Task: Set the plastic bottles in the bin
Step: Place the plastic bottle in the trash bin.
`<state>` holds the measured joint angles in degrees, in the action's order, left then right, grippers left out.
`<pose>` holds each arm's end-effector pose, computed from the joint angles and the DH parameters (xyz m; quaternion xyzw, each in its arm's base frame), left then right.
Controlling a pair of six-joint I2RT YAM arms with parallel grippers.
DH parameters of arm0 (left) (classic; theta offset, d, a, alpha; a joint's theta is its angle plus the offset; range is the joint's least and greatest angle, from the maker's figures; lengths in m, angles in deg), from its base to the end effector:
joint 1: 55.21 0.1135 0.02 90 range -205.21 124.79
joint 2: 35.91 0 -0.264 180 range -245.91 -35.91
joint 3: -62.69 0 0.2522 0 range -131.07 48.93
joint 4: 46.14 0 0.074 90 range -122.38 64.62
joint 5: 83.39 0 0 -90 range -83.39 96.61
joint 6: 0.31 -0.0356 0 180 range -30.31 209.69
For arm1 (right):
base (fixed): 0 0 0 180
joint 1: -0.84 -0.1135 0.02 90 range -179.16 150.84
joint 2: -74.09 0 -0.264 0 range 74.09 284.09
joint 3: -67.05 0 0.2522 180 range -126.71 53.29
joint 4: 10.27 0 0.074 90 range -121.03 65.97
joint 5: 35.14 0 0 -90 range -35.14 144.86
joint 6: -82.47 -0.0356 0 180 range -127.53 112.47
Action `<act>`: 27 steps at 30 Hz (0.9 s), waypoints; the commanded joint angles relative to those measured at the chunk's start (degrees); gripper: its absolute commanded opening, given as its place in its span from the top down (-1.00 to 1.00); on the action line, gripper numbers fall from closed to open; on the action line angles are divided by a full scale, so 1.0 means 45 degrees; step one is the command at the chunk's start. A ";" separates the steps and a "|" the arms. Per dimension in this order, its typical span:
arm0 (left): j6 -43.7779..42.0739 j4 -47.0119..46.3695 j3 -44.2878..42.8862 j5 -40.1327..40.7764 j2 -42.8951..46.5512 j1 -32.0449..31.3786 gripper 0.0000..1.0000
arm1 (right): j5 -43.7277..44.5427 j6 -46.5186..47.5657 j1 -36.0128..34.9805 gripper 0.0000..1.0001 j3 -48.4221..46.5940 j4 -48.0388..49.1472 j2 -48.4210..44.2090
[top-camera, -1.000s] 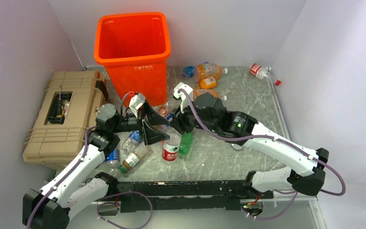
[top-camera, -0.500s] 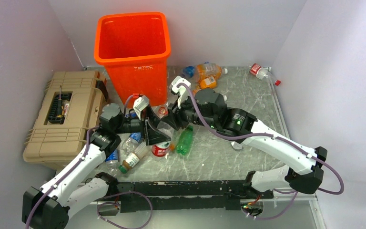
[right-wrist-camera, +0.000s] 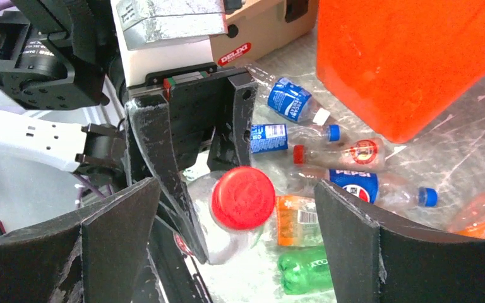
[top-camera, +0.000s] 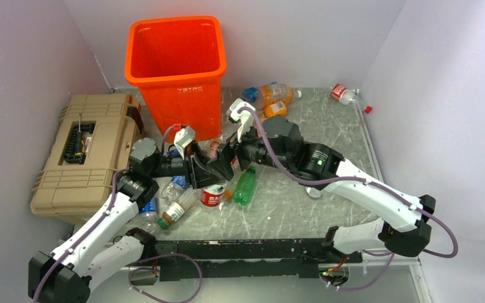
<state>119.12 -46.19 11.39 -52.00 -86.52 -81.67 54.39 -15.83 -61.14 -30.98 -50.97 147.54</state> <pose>0.1630 -0.1151 0.3218 0.3323 0.6214 -0.5946 0.3871 0.1310 0.2468 0.4410 -0.3631 0.7120 0.3486 0.4896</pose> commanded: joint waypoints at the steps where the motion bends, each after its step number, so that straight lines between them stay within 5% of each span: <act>1: -0.0061 -0.0490 -0.0213 0.0150 0.0401 -0.0058 0.24 | 0.0689 -0.0295 -0.0041 -0.96 0.0371 0.0482 -0.1527; 12: 0.2152 -0.3815 -0.0431 0.1814 0.0580 -0.0058 0.34 | -0.0429 -0.1091 -0.0036 -0.95 0.7094 0.5223 -0.6755; 18: 0.3890 -0.6126 -0.1124 0.3033 -0.0166 -0.0058 0.34 | -0.1927 -0.1865 -0.0036 -0.96 0.7352 0.6529 -0.5979; 27: 0.5892 -0.8567 -0.2044 0.2894 -0.1387 -0.0076 0.37 | -0.1683 -0.2330 -0.0036 -0.93 0.6998 0.8520 -0.4439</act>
<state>140.21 -76.44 5.10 -39.00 -91.48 -81.67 47.40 -24.64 -61.14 2.51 -21.55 125.81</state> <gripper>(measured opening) 0.483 0.977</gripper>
